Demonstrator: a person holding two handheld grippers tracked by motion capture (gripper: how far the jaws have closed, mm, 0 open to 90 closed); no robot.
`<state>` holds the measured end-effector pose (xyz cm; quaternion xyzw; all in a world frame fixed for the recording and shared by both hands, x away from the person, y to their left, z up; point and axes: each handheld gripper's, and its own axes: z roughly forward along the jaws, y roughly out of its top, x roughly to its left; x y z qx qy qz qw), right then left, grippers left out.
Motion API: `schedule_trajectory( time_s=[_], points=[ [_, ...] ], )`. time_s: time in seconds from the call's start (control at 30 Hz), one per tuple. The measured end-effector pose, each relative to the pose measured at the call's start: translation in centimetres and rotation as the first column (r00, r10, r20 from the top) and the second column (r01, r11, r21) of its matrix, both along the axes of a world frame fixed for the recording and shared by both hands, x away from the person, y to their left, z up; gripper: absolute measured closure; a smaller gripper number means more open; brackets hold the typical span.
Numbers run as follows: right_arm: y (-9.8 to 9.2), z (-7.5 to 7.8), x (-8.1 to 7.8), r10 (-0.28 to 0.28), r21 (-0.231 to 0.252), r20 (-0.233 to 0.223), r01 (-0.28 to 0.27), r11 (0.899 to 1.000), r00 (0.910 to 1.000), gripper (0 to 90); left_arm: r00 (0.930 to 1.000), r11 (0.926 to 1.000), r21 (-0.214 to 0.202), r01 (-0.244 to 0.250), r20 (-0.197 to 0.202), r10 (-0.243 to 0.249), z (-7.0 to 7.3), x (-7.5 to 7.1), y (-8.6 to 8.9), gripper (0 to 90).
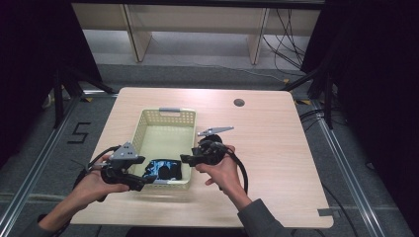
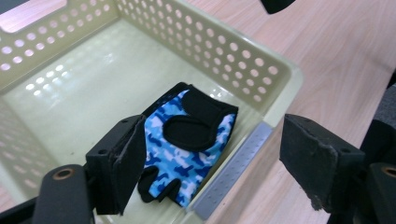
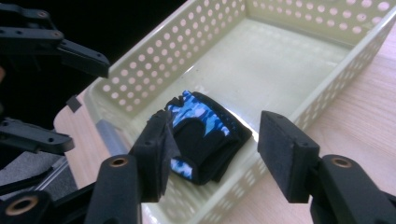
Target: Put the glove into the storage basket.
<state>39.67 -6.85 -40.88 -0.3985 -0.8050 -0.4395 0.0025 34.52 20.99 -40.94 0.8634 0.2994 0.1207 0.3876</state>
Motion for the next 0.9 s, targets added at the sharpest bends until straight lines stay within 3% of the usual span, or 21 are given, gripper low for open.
schedule_trajectory(
  time_s=[0.3,0.33,0.4,0.57,0.6,0.73,0.83,0.87,0.9],
  points=[
    [-3.1,0.4,-1.0,-0.031,0.036,0.033,0.030,0.999,0.9989,42.4,0.9999,0.9986,-0.052,0.010,-0.001,-0.010,-0.4,-0.7,-1.3,18.7],
    [-3.4,0.5,-1.3,-0.048,0.042,0.010,0.048,0.998,0.9988,42.3,1.0000,0.9982,-0.059,0.002,-0.006,-0.003,-0.5,-0.8,-1.5,18.2],
    [-4.0,0.4,-1.3,-0.036,0.043,0.043,0.034,0.999,0.9984,42.0,0.9996,0.9982,-0.053,0.028,-0.006,-0.028,-0.5,-1.0,-1.8,17.5],
    [-4.8,0.6,-1.9,-0.057,0.075,0.010,0.056,0.996,0.9983,41.0,0.9992,0.9967,-0.070,0.040,-0.001,-0.040,-0.7,-1.7,-2.8,18.1],
    [-5.1,0.6,-1.9,-0.045,0.071,0.037,0.043,0.997,0.9983,40.8,0.9993,0.9959,-0.084,0.036,-0.003,-0.036,-0.8,-1.8,-2.9,18.2],
    [-5.7,0.7,-2.6,-0.054,0.079,0.048,0.050,0.996,0.9974,40.4,0.9988,0.9961,-0.073,0.049,0.000,-0.049,-1.0,-2.1,-3.4,18.2],
    [-6.3,0.5,-2.7,-0.042,0.055,0.092,0.037,0.998,0.9949,40.3,0.9979,0.9958,-0.066,0.064,0.010,-0.064,-1.1,-2.3,-3.7,18.4],
    [-6.3,0.4,-3.0,-0.054,0.056,0.083,0.049,0.997,0.9951,40.2,0.9982,0.9949,-0.081,0.060,0.008,-0.060,-1.2,-2.3,-3.8,18.5],
    [-6.4,0.3,-2.9,-0.035,0.041,0.105,0.031,0.999,0.9939,40.1,0.9983,0.9947,-0.085,0.058,0.005,-0.058,-1.3,-2.3,-3.9,18.5]
  ],
)
